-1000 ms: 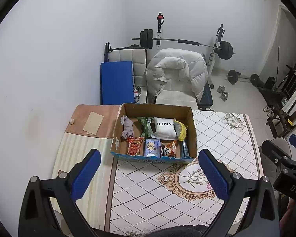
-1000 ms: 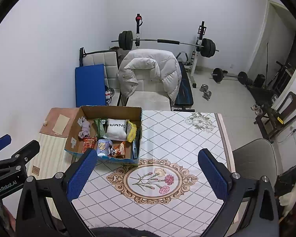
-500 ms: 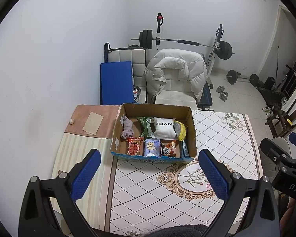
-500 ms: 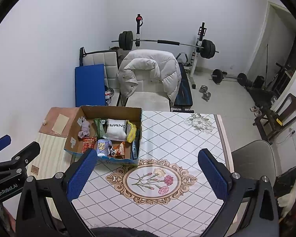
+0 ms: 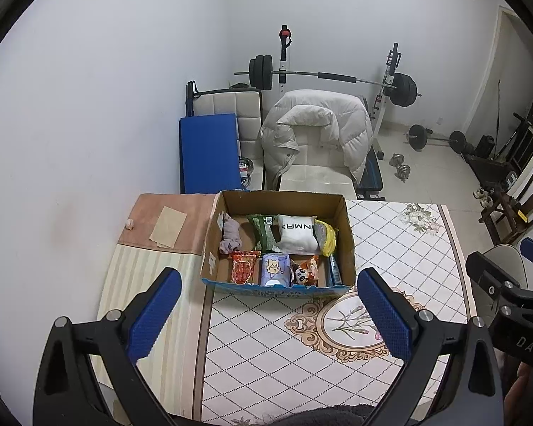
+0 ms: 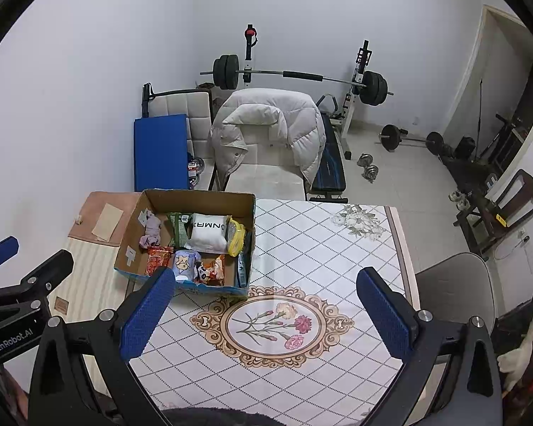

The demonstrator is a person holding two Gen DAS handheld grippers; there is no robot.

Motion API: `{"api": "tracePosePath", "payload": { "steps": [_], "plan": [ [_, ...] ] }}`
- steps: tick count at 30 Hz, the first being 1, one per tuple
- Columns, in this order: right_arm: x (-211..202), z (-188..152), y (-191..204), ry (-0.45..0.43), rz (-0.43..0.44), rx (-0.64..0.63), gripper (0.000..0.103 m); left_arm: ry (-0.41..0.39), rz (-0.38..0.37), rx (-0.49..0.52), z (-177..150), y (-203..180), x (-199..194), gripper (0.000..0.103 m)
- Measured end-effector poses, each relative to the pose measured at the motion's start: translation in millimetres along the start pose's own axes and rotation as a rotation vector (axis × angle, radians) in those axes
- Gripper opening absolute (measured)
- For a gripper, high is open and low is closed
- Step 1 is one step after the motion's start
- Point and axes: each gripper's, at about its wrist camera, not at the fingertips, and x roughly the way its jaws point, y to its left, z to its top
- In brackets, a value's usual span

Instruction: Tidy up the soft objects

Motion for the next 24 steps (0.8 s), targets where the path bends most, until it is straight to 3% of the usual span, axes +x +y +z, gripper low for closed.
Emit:
{"api": "tracePosePath", "payload": {
  "steps": [24],
  "plan": [
    [2.0, 0.5, -4.0, -0.002, -0.009, -0.01, 0.103, 0.0, -0.004, 0.014, 6.2, -3.1, 4.0, 0.102]
  ]
}}
